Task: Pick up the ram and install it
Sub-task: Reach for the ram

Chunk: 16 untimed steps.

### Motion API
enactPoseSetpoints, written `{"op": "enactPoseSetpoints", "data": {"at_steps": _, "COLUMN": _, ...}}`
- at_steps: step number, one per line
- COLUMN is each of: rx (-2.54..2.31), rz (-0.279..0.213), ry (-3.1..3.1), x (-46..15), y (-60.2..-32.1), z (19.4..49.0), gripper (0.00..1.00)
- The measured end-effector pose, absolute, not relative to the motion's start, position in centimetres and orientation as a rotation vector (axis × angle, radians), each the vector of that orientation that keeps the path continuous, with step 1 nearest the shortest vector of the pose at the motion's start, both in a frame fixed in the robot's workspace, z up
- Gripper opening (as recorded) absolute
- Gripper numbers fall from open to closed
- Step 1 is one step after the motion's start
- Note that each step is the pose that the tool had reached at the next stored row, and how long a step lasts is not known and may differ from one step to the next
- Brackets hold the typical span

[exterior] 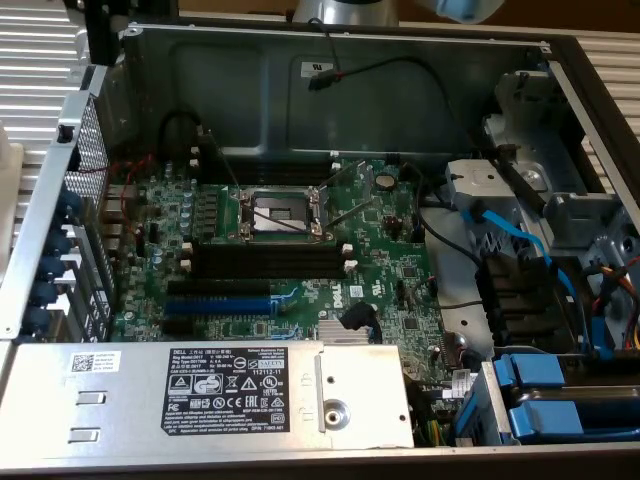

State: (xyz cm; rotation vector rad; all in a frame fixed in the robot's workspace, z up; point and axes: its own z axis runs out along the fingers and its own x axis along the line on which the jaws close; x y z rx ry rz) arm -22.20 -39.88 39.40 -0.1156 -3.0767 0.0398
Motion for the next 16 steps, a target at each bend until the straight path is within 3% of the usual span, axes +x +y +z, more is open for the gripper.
{"op": "enactPoseSetpoints", "data": {"at_steps": 4, "rx": -0.118, "rz": 0.108, "ry": -3.079, "x": -23.2, "y": -39.9, "z": 39.4, "gripper": 0.11}}
{"op": "enactPoseSetpoints", "data": {"at_steps": 10, "rx": -0.125, "rz": 0.249, "ry": -3.128, "x": -23.5, "y": -39.7, "z": 39.4, "gripper": 0.11}}
{"op": "enactPoseSetpoints", "data": {"at_steps": 16, "rx": -0.133, "rz": 0.260, "ry": -3.169, "x": -25.1, "y": -39.4, "z": 39.4, "gripper": 0.11}}
